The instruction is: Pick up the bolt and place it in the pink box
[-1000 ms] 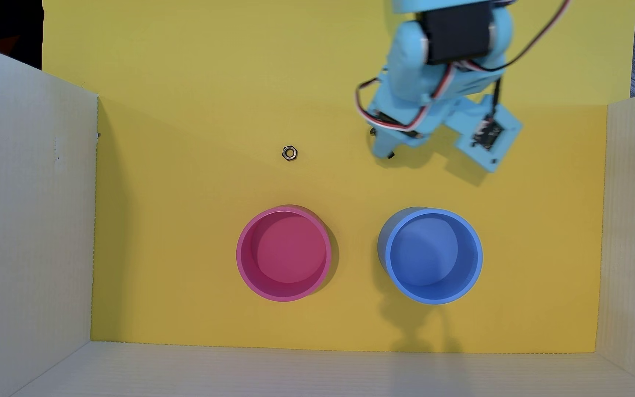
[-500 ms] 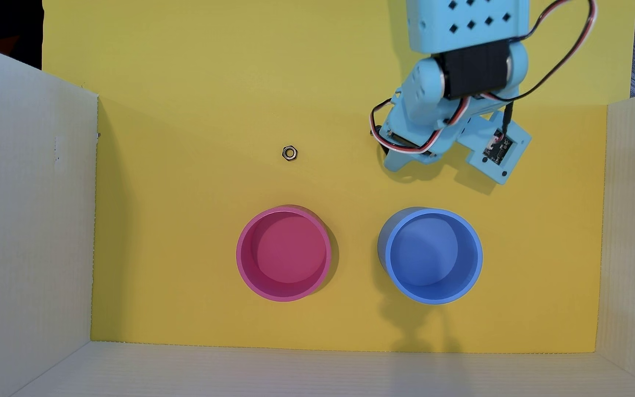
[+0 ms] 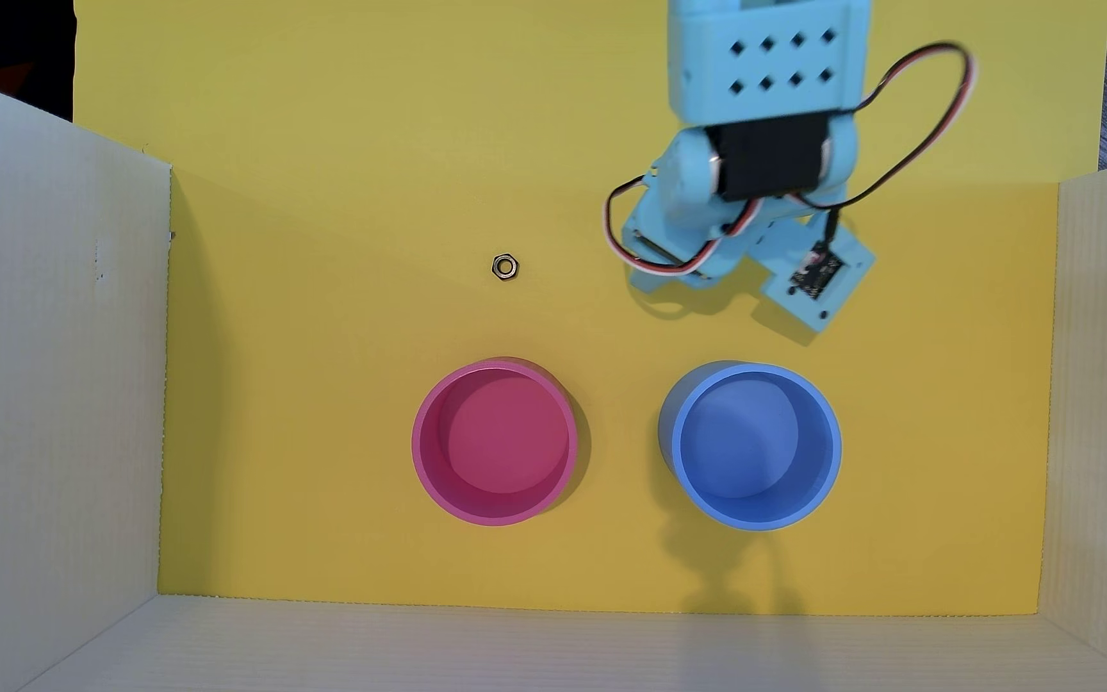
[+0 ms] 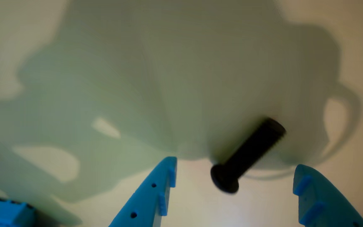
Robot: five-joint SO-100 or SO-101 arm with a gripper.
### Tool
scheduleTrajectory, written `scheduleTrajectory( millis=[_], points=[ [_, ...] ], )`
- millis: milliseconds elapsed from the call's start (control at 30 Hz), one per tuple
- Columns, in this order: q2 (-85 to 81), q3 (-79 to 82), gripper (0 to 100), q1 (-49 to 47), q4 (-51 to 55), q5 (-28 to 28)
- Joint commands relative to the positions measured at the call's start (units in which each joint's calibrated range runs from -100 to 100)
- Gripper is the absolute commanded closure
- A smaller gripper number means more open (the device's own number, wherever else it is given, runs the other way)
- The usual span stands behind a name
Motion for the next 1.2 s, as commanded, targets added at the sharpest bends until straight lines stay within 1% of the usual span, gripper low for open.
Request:
scheduleTrajectory(
  millis=[0,100,133,167,233,300,367,600,800,967,1167],
  points=[
    [1.6,-1.8,74,-0.4,-2.6,-0.3],
    [4.0,-2.2,76,-0.6,-4.0,-0.9],
    [4.7,-2.5,79,-0.6,-4.0,-1.5],
    [5.0,-2.5,84,-0.6,-4.0,-1.9],
    [5.7,-2.5,100,-0.5,-4.0,-2.2],
    [5.8,-2.5,97,-0.4,-4.0,-2.3],
    [5.9,-2.5,99,-0.5,-4.0,-2.1],
    [5.6,-2.6,99,-0.1,-4.0,-1.9],
    [5.5,-8.8,99,3.5,-3.2,-1.8],
    [5.7,-13.8,99,6.9,-3.2,2.5],
    [5.6,-16.9,99,9.8,-3.1,2.8]
  ],
)
